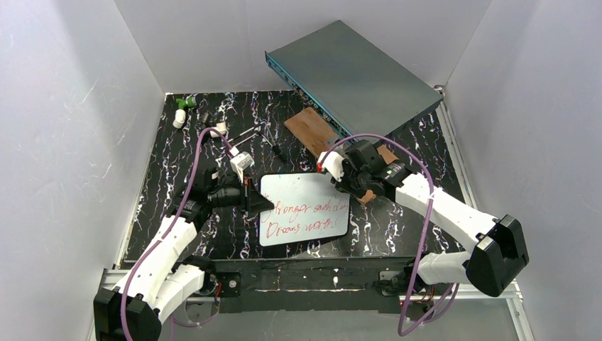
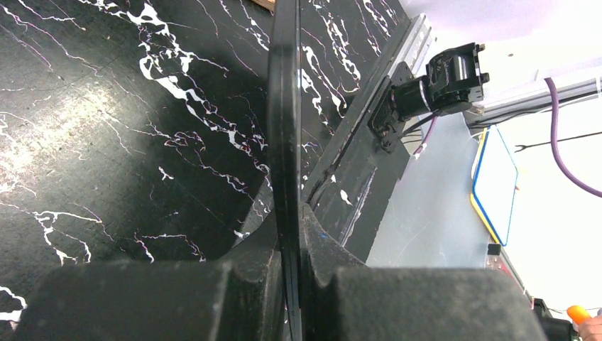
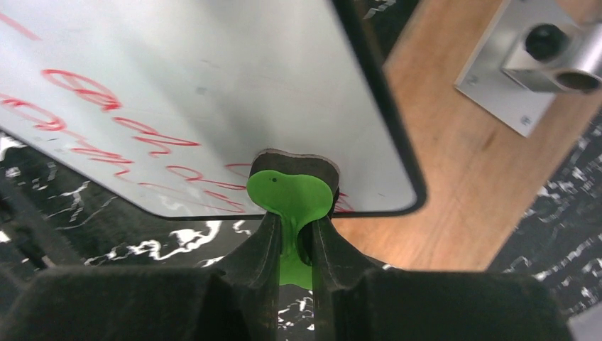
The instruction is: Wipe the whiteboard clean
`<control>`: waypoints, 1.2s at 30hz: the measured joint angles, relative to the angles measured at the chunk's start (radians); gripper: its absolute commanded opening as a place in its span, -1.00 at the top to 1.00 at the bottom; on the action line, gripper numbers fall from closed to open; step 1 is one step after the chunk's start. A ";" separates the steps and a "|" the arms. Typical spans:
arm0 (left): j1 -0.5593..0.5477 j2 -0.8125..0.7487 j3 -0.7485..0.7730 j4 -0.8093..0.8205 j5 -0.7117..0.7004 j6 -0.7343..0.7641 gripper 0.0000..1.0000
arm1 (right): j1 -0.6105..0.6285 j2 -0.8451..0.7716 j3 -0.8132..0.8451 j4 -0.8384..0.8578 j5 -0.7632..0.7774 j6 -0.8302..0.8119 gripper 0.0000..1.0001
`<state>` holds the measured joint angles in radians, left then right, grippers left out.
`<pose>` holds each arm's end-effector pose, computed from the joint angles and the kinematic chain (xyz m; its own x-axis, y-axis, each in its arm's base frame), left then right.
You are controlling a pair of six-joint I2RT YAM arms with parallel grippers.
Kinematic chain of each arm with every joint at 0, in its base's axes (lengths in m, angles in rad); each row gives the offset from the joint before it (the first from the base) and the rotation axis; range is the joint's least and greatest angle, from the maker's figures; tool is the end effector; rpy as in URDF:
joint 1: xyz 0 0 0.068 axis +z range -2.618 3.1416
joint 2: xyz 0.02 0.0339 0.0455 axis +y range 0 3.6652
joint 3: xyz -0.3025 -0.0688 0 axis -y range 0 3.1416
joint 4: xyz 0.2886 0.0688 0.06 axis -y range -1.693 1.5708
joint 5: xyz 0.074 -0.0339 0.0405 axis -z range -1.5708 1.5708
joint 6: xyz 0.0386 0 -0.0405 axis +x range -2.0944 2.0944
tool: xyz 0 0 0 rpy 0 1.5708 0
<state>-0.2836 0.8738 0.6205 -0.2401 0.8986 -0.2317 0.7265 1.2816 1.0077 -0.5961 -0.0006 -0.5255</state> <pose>0.1899 -0.0868 0.2848 -0.6345 0.0360 -0.7721 0.7091 0.4246 -0.5629 0.2245 0.1996 0.2971 -0.1609 -0.8141 -0.5580 -0.8615 0.3917 -0.3231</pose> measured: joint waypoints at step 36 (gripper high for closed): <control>-0.016 0.003 0.001 -0.001 -0.004 0.013 1.00 | 0.059 -0.087 -0.108 0.037 0.193 -0.130 0.97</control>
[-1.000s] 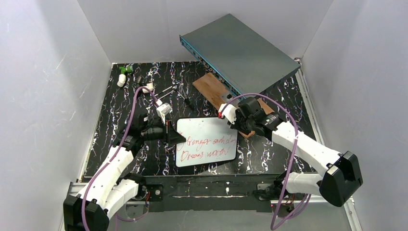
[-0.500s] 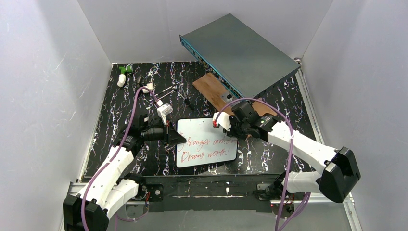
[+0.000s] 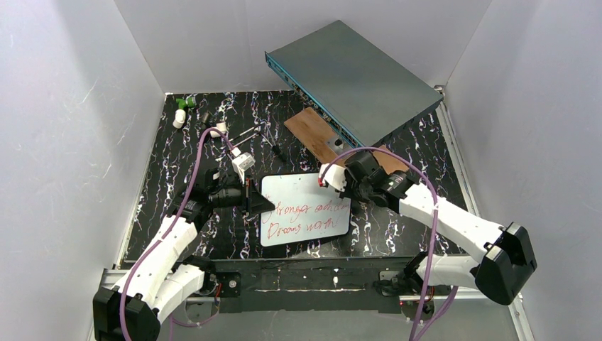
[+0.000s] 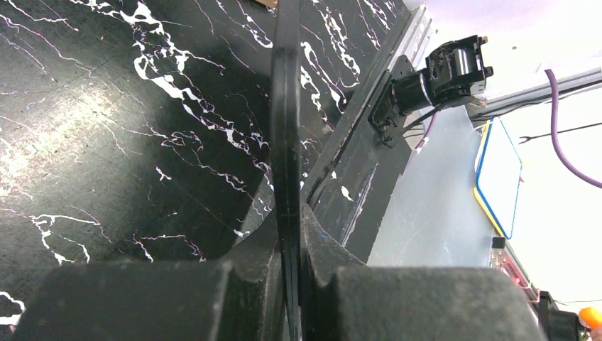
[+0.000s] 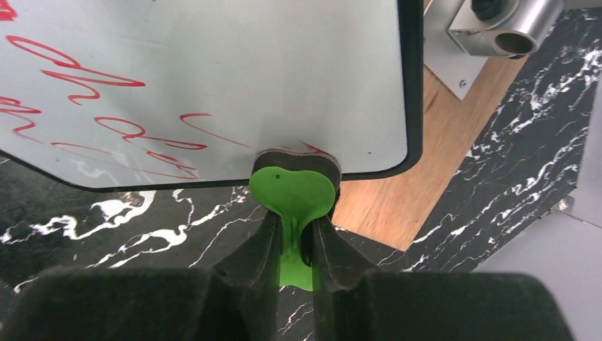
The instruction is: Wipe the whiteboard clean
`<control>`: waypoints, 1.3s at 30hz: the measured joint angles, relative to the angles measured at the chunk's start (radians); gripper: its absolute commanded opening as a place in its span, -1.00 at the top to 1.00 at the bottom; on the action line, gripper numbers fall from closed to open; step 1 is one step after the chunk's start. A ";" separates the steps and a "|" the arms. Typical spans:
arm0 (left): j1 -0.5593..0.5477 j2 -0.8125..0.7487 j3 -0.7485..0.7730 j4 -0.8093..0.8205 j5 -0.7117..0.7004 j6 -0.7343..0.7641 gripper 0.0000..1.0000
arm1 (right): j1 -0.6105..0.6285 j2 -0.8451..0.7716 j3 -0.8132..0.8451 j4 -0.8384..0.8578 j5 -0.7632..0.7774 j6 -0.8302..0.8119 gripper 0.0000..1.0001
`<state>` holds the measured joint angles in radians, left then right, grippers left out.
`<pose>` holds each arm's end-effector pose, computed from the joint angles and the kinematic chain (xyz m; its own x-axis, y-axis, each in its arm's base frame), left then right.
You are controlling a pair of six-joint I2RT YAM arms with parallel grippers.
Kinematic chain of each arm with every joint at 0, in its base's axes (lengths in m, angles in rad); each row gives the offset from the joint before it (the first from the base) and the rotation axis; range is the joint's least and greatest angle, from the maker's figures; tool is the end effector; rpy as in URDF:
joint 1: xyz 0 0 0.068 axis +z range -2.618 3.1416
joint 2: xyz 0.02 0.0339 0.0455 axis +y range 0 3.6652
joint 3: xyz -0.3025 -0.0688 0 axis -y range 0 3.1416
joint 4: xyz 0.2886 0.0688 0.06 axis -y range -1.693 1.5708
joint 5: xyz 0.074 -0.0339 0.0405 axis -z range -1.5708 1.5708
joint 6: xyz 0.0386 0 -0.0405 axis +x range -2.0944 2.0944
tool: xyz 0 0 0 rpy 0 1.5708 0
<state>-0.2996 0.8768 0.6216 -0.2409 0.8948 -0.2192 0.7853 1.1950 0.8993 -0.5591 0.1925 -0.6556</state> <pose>0.1891 -0.0899 0.2845 -0.6266 0.0512 -0.7777 0.7211 0.4164 -0.5537 0.2004 0.1899 0.2838 -0.0540 -0.9001 -0.4323 -0.8050 0.2954 -0.5146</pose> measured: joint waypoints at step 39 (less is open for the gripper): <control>0.000 0.000 0.000 -0.006 -0.012 0.009 1.00 | 0.083 0.096 0.129 -0.045 -0.002 0.030 0.97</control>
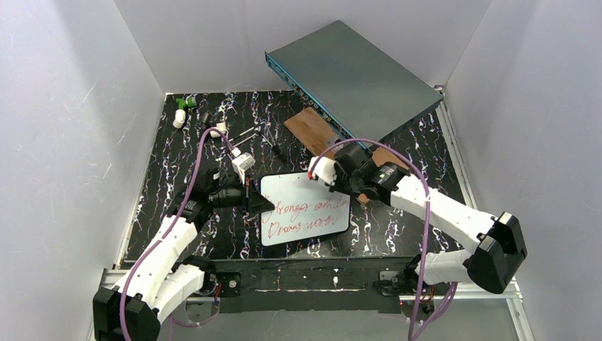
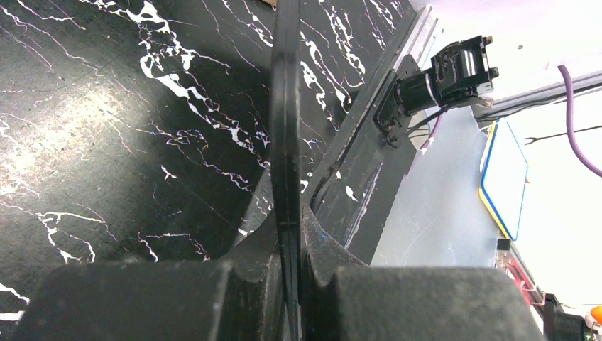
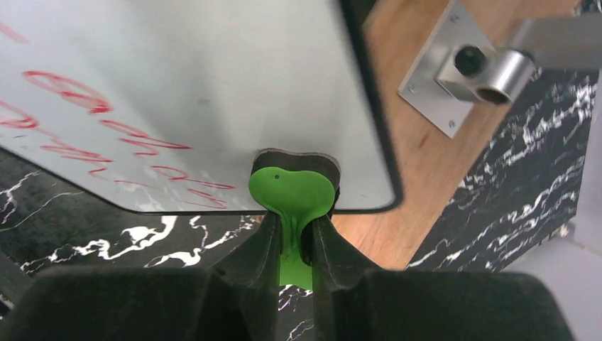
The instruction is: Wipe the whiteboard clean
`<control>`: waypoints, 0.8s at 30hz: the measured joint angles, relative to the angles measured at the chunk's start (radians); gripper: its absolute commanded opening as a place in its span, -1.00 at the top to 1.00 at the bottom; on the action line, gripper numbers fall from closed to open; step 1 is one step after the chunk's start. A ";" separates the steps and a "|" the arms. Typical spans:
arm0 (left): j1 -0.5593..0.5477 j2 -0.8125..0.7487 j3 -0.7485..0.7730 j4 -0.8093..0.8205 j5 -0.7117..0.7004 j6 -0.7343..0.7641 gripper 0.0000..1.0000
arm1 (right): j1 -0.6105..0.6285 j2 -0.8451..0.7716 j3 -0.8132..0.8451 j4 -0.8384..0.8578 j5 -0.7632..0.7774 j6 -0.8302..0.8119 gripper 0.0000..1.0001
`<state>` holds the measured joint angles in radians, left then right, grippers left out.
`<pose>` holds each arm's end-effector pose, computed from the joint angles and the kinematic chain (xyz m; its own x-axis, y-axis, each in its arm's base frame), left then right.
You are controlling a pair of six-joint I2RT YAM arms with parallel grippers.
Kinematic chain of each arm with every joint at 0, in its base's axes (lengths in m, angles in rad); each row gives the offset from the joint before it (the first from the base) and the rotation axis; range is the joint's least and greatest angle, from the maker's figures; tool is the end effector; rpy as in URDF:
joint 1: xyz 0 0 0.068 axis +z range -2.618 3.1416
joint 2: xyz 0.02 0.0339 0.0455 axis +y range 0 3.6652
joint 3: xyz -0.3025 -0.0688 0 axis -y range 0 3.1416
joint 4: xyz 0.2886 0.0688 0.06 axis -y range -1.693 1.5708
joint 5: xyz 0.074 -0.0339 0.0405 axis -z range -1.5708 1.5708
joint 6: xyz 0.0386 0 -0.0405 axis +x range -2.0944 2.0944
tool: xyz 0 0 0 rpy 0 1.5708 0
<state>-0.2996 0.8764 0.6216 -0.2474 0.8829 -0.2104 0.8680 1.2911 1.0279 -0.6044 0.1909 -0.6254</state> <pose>0.1891 -0.0896 0.2839 -0.6240 0.0540 -0.7795 0.7200 0.4275 -0.5467 0.2015 0.2266 0.3017 -0.0076 -0.8982 -0.4395 -0.8317 0.2497 -0.4959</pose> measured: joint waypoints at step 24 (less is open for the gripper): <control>-0.011 0.000 0.000 -0.007 0.004 0.008 1.00 | -0.184 -0.088 -0.097 0.083 -0.011 0.045 0.97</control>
<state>-0.3107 0.8764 0.6216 -0.2543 0.8867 -0.2020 0.6838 1.2030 0.9310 -0.5213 0.1799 -0.5804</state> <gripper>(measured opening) 0.045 0.218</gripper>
